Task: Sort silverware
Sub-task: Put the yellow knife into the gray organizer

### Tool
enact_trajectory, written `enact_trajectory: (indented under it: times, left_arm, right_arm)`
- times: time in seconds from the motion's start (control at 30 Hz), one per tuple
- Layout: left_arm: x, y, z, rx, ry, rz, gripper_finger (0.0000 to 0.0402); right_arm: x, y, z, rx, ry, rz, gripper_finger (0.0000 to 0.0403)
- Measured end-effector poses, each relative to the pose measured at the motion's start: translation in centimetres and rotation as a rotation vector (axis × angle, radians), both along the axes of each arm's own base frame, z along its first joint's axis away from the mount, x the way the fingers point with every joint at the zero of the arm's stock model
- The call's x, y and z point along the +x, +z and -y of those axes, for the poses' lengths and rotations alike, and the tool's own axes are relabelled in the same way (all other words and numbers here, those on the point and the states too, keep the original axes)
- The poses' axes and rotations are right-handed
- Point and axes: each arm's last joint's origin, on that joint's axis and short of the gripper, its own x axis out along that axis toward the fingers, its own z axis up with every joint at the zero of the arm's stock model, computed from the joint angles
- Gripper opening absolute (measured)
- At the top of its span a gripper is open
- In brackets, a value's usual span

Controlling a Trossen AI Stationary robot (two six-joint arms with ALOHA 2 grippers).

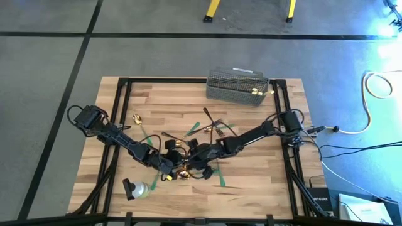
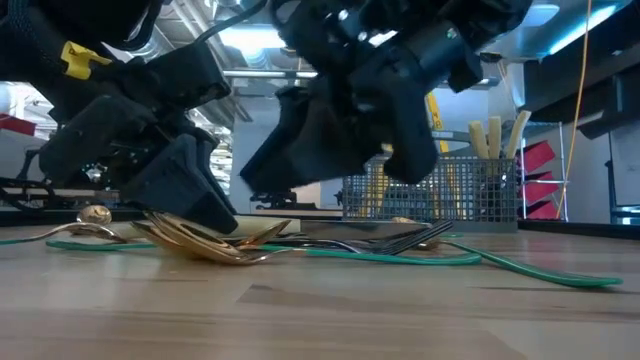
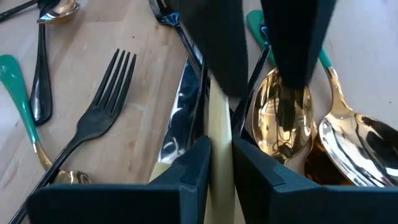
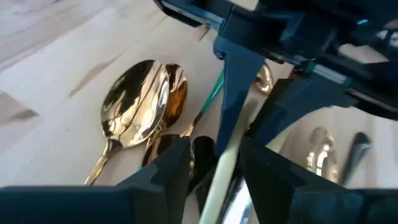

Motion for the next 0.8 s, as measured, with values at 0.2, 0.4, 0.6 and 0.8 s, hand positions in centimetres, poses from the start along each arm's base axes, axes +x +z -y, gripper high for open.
enact_trajectory:
  times: [0.2, 0.4, 0.6, 0.8]
  left_arm:
    - [0.0, 0.0, 0.0, -0.001, 0.0, 0.002, 0.0049]
    - [0.0, 0.0, 0.0, -0.003, 0.002, 0.002, 0.0049]
    - [0.0, 0.1, 0.0, -0.007, 0.005, 0.005, 0.0049]
    - [0.0, 0.1, 0.0, -0.012, 0.009, 0.006, 0.0049]
  right_arm:
    - [0.5, -1.3, 0.2, -0.04, -0.106, -0.009, 0.015]
    - [0.6, -1.7, 0.6, -0.029, -0.185, -0.015, 0.0152]
    - [0.7, -1.6, 0.5, 0.068, -0.221, -0.017, 0.0152]
    - [0.6, -2.3, 0.5, 0.105, -0.256, -0.056, 0.0152]
